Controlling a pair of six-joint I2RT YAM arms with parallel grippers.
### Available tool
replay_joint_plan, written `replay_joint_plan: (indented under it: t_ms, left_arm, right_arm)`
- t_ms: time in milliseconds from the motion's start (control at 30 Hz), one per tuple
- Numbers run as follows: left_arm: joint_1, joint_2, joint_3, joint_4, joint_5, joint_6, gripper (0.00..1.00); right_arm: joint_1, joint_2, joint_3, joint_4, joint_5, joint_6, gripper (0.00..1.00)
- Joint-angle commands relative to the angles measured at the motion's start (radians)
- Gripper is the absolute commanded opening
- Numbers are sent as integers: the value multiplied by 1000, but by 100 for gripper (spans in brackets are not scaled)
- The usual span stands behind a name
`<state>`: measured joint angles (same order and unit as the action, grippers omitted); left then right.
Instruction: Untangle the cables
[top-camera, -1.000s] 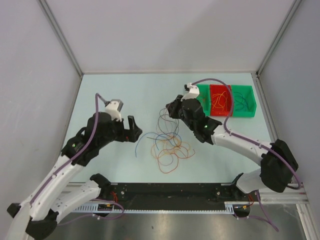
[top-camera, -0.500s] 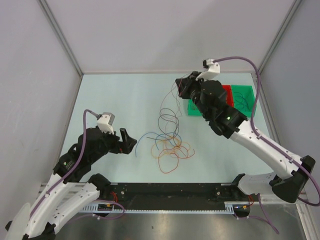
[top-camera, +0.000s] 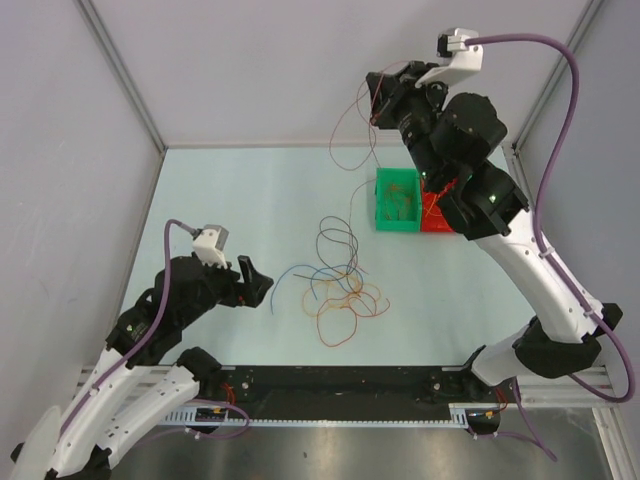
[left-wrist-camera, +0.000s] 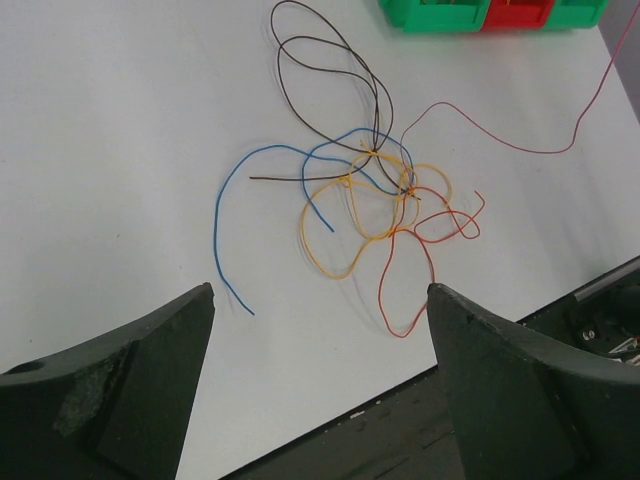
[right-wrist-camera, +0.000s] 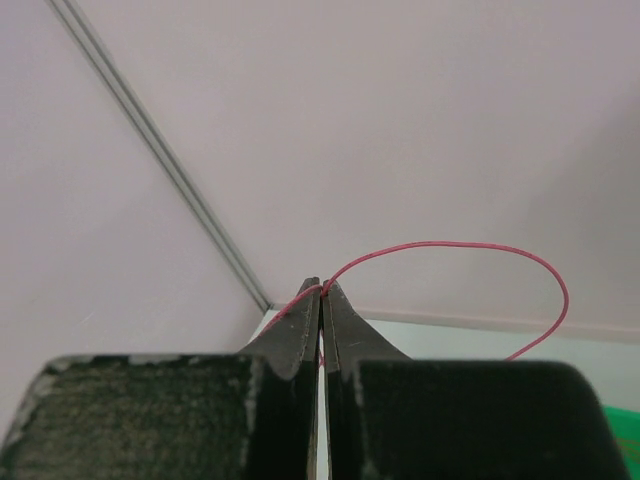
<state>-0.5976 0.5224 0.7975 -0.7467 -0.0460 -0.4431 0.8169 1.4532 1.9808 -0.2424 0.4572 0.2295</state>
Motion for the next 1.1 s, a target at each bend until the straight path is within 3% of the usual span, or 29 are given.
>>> replay_joint_plan:
  t_ms: [0,233,367,633,900,1067]
  left_arm:
    - [12,-7,-9,30,-3,-13,92]
    - [19,27,-9,41,15,-9,90]
    - [16,48,-29,169,121,-35,86]
    - [-8,290,22,530,271,-143,86]
    - [-99,664,216,650,244,-111,86]
    - [-129,830,325,665,219,-126,70]
  right_arm:
    - [-42,55,144,-38,17,-102,0]
    - [-137,151,306,-61,-25,-150,0]
    - [-186,176,331,-83,-52,-142,0]
    - [-254,78,77,-12,-98,-76,0]
    - [-343,-45,-129,63,-184,5,0]
    - [-395,-79,-186,77,-235,44,0]
